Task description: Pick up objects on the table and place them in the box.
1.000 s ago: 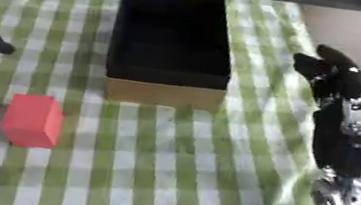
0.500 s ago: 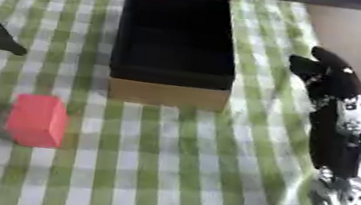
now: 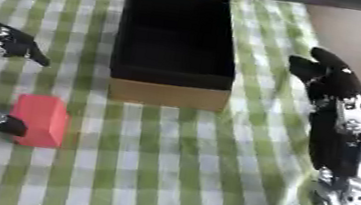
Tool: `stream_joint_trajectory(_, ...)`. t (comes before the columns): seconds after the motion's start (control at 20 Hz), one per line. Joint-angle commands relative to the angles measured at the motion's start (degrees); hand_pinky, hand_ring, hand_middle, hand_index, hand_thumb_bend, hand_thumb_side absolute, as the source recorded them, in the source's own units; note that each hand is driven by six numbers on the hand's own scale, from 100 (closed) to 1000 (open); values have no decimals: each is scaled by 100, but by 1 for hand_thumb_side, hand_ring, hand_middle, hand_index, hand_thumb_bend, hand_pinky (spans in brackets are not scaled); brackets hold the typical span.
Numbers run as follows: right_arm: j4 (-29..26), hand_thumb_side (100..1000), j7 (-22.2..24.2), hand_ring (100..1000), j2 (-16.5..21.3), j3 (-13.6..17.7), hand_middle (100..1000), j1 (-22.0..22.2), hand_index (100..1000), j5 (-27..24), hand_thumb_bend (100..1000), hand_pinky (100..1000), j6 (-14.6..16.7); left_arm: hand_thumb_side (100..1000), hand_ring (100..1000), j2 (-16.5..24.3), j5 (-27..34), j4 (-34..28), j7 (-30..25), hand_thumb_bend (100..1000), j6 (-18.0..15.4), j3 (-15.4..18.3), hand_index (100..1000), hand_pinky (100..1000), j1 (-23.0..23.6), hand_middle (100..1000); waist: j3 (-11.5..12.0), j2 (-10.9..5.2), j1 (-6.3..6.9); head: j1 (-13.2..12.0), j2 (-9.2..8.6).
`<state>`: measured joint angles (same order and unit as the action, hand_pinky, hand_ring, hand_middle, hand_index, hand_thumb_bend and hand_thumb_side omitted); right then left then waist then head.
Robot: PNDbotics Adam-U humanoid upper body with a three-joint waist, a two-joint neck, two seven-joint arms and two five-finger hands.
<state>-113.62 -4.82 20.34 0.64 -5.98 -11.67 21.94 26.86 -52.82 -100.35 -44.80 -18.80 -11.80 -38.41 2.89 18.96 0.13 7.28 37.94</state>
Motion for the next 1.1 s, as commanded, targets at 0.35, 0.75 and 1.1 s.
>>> stream_joint_trajectory(0.35, -98, 871, 2, 801, 33, 23, 588, -16, 821, 16, 100, 854, -16, 1000, 666, -123, -451, 73, -456, 828, -602, -17, 838, 608, -42, 646, 2, -186, 84, 0, 0)
stream_joint_trajectory(0.75, -98, 874, 23, 802, -7, 23, 587, -25, 820, 0, 100, 854, -5, 836, 628, -235, -925, 300, -706, 812, -1048, -168, 823, 610, 170, 603, -8, -167, 56, -18, -29)
stream_joint_trajectory(1.1, -98, 876, 43, 803, -32, 17, 586, -34, 819, -14, 100, 855, -2, 793, 622, -290, -1108, 474, -716, 756, -1286, -223, 814, 610, 211, 600, -18, -152, 40, -24, -51)
